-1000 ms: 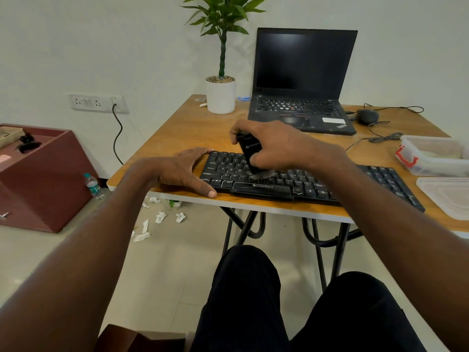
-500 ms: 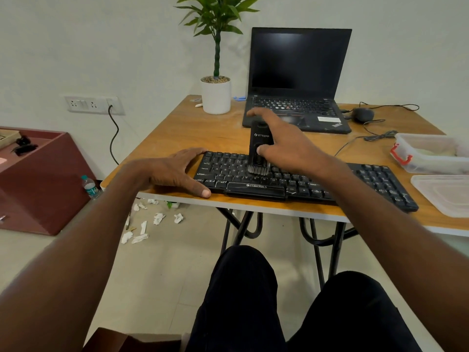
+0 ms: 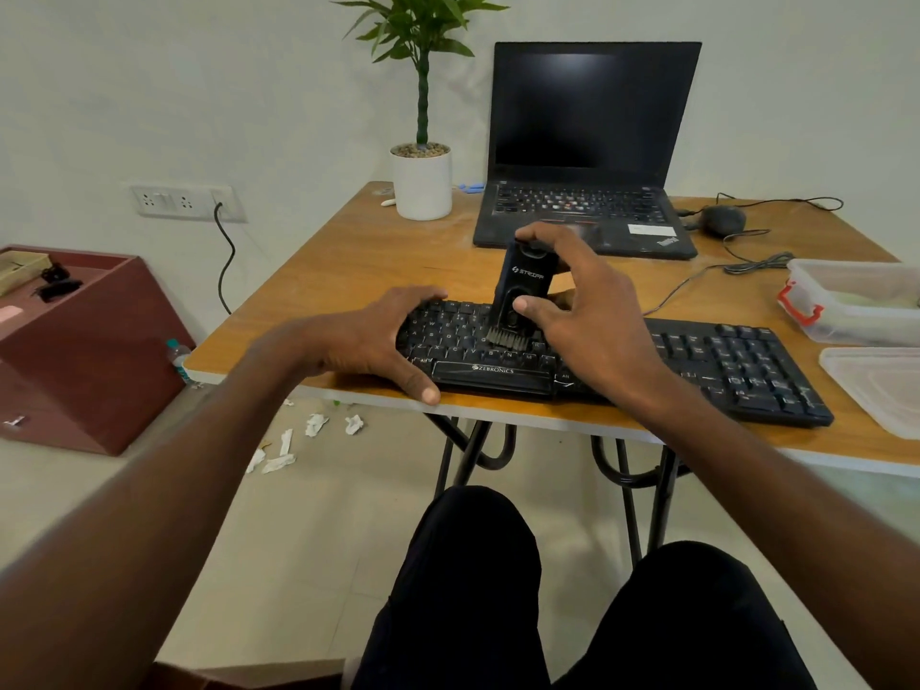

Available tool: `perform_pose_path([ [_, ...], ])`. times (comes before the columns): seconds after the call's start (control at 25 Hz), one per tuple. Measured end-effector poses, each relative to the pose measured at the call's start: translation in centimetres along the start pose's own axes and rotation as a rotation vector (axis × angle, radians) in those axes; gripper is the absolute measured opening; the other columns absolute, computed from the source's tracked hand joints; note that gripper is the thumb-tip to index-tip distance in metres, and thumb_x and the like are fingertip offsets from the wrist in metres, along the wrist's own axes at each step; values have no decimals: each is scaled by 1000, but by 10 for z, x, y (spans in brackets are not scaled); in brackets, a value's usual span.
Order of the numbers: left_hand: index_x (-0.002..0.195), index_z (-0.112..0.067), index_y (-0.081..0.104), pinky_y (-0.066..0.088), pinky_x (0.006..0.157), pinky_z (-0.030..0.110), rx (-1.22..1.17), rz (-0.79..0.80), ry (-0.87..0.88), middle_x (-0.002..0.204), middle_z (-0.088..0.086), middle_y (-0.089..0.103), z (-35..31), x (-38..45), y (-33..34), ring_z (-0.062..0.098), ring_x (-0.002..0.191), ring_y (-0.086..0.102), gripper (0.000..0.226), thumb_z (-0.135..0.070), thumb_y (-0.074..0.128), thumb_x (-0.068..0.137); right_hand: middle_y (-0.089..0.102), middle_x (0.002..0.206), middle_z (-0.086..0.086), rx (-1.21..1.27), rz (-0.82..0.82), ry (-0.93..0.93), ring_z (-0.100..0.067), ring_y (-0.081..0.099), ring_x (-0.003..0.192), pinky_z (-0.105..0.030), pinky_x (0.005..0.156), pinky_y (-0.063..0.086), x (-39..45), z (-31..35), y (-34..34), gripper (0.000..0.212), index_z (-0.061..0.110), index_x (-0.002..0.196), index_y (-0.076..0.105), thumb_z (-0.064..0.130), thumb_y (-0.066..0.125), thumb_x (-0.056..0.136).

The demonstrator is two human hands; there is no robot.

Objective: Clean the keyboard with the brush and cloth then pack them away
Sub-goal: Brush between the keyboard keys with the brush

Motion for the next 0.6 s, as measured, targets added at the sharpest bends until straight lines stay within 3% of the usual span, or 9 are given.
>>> perform_pose_path([
  [0.08,160,-51,11,42,113,33,-40,-41,21,157,-13,25,3,0,0,15,142,39,147,-51,102,45,55,124,14,45,-26,19,-14,67,108,-15,76,60,0,-4,-2,60,33,144,51,11,74,93],
  [0.16,159,-52,8,43,113,28,-72,-84,64,159,-10,28,4,-1,-2,11,141,41,151,-54,102,40,54,125,15,27,-9,15,-14,67,108,-22,79,62,0,-4,0,65,35,147,49,12,75,92],
  [0.32,160,-50,8,45,103,16,-97,-128,86,158,-10,31,6,-1,-6,4,135,45,153,-61,101,38,63,129,6,-196,143,-24,-8,67,85,-34,78,64,0,-1,12,82,49,151,34,17,78,90],
  [0.48,159,-51,8,46,103,22,-72,-114,65,157,-10,30,5,2,-2,10,138,43,147,-55,101,45,65,121,6,-341,98,-28,-7,66,78,-26,69,61,6,1,-4,82,48,147,37,18,81,84],
  [0.6,158,-52,8,47,110,30,-68,-106,53,157,-12,30,5,3,-3,14,141,42,147,-58,101,44,55,114,15,-232,113,-68,-1,61,72,-19,64,58,10,12,10,80,42,144,38,15,82,83],
])
Point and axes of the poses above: each hand's wrist, its own x-axis towards the middle knuckle, its own y-axis out of the palm, z = x × y, the point moved 8 cm from there along x, towards the middle knuckle
